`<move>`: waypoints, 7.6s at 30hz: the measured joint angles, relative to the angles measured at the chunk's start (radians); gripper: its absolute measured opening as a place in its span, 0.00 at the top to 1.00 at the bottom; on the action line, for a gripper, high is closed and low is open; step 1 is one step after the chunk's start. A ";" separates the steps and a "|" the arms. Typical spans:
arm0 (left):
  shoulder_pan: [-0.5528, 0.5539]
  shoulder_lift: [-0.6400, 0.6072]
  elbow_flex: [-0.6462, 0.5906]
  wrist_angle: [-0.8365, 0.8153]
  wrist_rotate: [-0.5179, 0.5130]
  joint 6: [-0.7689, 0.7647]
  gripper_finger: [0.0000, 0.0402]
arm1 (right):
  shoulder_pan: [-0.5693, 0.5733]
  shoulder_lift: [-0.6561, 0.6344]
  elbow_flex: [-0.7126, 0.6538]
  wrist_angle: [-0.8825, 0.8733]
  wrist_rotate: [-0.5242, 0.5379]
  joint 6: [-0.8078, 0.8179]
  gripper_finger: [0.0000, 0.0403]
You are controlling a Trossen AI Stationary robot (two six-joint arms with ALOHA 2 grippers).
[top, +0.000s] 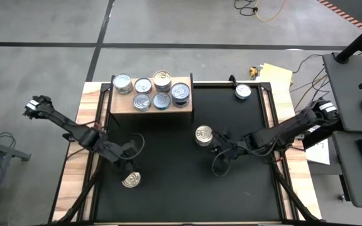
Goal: Stack canned seafood by type on shelf
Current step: Stack the blue/pink tuna can on top of the other blue/pink tuna can on the shelf
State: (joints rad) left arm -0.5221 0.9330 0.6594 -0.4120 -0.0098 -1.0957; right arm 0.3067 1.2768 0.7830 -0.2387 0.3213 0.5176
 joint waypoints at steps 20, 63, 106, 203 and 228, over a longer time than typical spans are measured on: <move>-0.053 0.155 0.000 -0.133 0.202 -0.093 1.00 | 0.006 0.146 0.002 0.175 0.002 0.006 0.98; -0.036 0.641 0.369 -0.251 -0.169 0.343 1.00 | 0.007 0.172 0.002 0.477 0.022 -0.179 0.98; -0.090 0.124 -0.023 -0.160 -0.480 -0.027 0.99 | -0.048 0.917 0.642 0.720 -0.172 -0.414 0.98; -0.111 0.673 0.314 -0.253 -0.409 -0.363 0.10 | 0.003 0.954 0.668 0.605 -0.146 -0.424 0.98; -0.108 0.686 0.313 -0.269 -0.441 -0.277 0.55 | 0.003 0.925 0.668 0.473 -0.137 -0.440 0.98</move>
State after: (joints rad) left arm -0.6304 1.6190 0.9723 -0.6812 -0.4511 -1.3729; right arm 0.3099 2.2014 1.4513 0.2348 0.1844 0.0776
